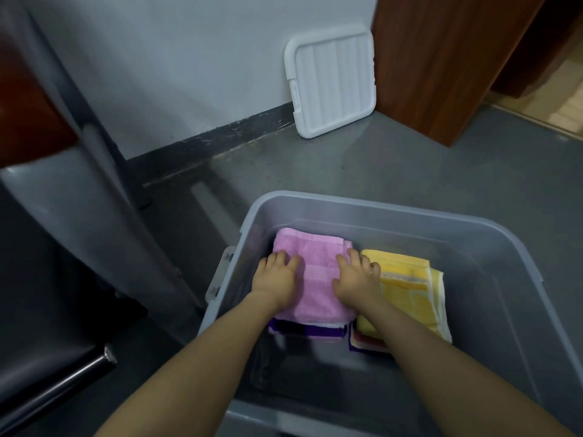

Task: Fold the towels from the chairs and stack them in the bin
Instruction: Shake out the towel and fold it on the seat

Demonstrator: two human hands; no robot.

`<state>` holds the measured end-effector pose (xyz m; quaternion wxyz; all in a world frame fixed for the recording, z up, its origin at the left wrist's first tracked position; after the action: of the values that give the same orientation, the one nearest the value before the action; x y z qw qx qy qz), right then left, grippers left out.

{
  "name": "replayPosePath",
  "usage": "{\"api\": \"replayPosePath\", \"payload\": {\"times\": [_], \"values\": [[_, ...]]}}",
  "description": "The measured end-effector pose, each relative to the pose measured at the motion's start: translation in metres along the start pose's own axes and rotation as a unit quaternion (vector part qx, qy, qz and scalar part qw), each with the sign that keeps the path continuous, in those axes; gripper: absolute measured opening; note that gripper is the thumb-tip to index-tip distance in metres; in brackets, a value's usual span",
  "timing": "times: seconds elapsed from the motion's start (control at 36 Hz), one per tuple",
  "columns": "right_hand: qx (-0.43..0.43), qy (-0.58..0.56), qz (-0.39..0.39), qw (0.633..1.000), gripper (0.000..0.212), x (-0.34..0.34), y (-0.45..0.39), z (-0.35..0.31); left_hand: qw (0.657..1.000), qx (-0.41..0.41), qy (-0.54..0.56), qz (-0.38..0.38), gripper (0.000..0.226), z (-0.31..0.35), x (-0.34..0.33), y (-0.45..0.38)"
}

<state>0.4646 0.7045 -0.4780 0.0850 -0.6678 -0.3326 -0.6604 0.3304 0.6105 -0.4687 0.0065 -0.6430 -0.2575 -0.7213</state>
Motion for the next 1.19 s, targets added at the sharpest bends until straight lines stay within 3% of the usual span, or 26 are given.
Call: {"api": "replayPosePath", "payload": {"times": [0.31,0.64,0.83,1.06,1.19], "values": [[0.080,-0.087,0.076,0.990,0.036,0.066,0.039,-0.024,0.992,0.006,0.029,0.125,0.034,0.005,0.069,0.047],[0.193,-0.188,0.183,0.946,0.029,0.195,0.118,-0.099,0.942,-0.020,0.115,0.314,0.029,-0.026,0.198,0.152],[0.251,-0.230,0.232,0.911,0.026,0.255,0.172,-0.176,0.889,-0.011,0.209,0.406,0.029,-0.078,0.258,0.236],[0.332,-0.263,0.239,0.874,0.020,0.287,0.213,-0.304,0.845,0.085,0.255,0.463,0.021,-0.186,0.272,0.327],[0.401,-0.251,0.187,0.861,0.018,0.277,0.228,-0.392,0.821,0.163,0.282,0.469,0.021,-0.256,0.257,0.379]]}}
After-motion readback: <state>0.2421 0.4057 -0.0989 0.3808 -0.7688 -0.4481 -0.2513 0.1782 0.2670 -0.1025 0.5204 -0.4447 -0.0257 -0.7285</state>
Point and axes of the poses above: each hand's wrist, its own y-axis away from the middle knuckle, its own x-axis out of the back of the hand, z = x × y, the point moved 2 cm from there along -y, towards the middle knuckle, and after that the axes turned 7 degrees about -z, right-handed, at the moved point
